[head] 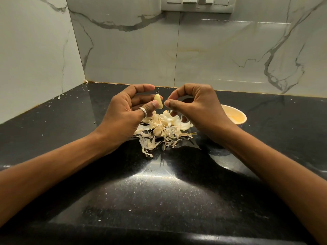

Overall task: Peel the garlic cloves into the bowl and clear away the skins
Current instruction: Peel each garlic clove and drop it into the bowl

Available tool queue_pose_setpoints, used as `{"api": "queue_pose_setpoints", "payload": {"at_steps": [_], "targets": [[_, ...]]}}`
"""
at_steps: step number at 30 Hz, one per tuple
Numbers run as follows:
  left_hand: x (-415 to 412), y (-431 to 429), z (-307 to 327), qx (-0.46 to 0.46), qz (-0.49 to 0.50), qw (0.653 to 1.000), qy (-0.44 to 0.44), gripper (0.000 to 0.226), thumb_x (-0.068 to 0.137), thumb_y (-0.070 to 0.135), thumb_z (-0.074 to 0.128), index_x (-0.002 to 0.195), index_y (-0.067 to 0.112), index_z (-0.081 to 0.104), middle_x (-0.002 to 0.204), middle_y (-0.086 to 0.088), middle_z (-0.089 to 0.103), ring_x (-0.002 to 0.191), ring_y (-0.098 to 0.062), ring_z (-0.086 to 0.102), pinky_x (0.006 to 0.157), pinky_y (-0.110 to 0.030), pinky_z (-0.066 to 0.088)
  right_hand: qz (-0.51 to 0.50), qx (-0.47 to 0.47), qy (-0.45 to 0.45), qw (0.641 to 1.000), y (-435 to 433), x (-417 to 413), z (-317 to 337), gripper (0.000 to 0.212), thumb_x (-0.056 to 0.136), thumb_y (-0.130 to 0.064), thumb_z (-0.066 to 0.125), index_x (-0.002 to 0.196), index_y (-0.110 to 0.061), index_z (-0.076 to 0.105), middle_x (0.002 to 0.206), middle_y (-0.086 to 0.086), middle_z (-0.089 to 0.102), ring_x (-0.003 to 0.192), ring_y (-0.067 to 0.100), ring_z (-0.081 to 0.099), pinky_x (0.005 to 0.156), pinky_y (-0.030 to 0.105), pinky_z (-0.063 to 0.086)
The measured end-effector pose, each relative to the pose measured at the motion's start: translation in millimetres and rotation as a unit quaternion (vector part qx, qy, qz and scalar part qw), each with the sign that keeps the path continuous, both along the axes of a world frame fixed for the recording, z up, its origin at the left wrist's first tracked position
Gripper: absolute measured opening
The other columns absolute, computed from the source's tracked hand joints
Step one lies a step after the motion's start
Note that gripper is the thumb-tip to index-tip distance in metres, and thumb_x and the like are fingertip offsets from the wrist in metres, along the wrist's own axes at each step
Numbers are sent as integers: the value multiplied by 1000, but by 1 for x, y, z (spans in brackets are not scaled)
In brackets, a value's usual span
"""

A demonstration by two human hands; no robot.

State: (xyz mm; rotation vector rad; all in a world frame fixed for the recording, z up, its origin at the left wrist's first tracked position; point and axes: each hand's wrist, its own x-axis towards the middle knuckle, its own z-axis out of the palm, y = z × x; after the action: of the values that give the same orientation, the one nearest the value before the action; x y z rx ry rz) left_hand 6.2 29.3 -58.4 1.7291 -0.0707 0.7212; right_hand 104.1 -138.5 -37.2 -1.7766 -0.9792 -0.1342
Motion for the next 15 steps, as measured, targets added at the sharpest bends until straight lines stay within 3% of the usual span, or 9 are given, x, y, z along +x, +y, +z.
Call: {"api": "queue_pose_setpoints", "payload": {"at_steps": [4, 5, 7, 12, 15], "targets": [[1, 1, 0, -19, 5, 1000, 5, 44, 87, 15, 71, 129, 12, 59, 109, -2, 77, 102, -18, 73, 84, -34, 61, -28, -10, -49, 998, 1, 4, -1, 16, 89, -25, 79, 85, -10, 74, 74, 1, 75, 64, 12, 71, 63, 35, 62], [1, 1, 0, -23, 6, 1000, 6, 43, 88, 14, 71, 129, 12, 59, 109, -2, 77, 101, -18, 73, 84, -35, 61, -30, -11, -58, 998, 1, 5, -1, 9, 88, -20, 79, 91, -12, 75, 81, -1, 75, 71, 10, 72, 69, 34, 63], [1, 1, 0, -31, 3, 1000, 5, 42, 88, 14, 71, 128, 12, 60, 106, -2, 77, 100, -18, 74, 83, -33, 61, -33, -4, -78, 996, 2, 4, -1, 17, 89, -13, 77, 105, -15, 74, 93, -4, 74, 82, 8, 72, 78, 33, 63], [-1, -2, 4, -46, -11, 999, -4, 40, 77, 24, 75, 115, 17, 68, 99, -2, 77, 97, -18, 74, 80, -28, 61, 21, 8, -89, 996, 1, -2, 2, 34, 87, -28, 80, 115, -12, 72, 97, -2, 74, 88, 8, 72, 81, 26, 61], [0, -3, 4, -66, -13, 998, -12, 35, 75, 24, 76, 109, 14, 71, 98, -4, 77, 91, -18, 74, 76, -27, 61, 44, -5, -126, 991, 3, -5, 1, 40, 84, -26, 84, 119, -10, 72, 101, 0, 75, 91, 8, 72, 84, 25, 60]]}}
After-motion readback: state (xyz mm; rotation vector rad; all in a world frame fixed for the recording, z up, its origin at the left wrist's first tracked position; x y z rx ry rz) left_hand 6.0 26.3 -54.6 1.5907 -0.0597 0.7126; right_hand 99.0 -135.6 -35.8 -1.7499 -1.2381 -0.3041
